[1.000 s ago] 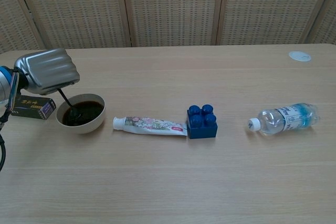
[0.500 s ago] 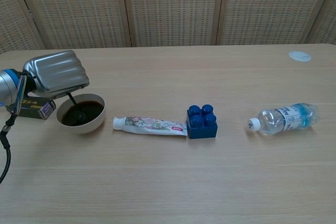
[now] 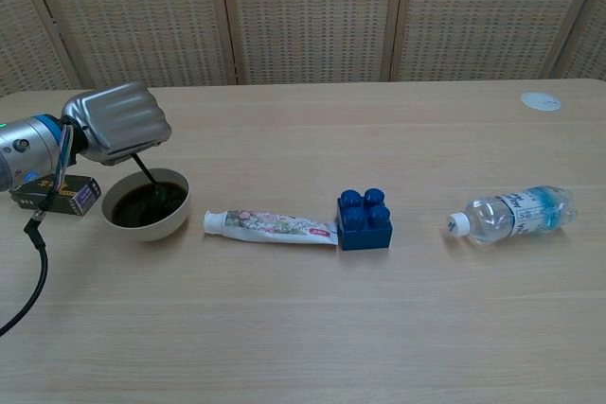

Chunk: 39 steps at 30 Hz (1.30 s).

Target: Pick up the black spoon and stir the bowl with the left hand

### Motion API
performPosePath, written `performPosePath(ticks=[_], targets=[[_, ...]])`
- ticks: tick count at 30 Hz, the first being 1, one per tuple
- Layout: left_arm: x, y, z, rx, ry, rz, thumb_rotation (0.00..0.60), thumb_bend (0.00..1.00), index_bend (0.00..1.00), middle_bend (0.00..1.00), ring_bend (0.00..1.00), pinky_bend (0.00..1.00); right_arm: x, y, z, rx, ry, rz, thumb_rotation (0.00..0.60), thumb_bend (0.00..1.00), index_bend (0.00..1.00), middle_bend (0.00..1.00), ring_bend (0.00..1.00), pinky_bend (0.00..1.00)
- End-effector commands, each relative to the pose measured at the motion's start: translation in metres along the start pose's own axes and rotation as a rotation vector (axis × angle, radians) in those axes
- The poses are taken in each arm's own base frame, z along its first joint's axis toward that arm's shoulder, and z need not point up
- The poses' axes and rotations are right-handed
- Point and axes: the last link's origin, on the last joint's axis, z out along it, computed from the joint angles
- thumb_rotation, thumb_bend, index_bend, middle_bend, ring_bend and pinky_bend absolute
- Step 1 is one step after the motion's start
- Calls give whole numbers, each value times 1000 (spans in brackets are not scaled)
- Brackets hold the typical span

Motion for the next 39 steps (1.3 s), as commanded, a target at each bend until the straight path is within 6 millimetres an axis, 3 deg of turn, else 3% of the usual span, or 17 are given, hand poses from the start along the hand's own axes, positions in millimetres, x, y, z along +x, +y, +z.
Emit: performPosePath(ticks=[1,8,19,30,39], targets=[[-5,-1,-1,6,-15,-3,600,392,678,964,849,776,0,0,0,-1,0,-1,600,189,222,77,0,0],[-12,-3,-17,-16,-12,-18,600,392,678,963,849,776,0,-1,1,6,-1,2,600,190,221,77,0,0],[-6,-2,-37,-53,19,-52,600,392,682,963,849,776,-1,-2,2,14,2,7,600,189,222,77,0,0],[7,4,-13,-20,13,-66,600,392,682,963,849,776,1,0,0,4,6,4,600,189,221,77,0,0],[4,4,2,16,-24,-71,600,393,682,964,849,776,1,0,-1,-3,3,3,600,189,222,77,0,0]])
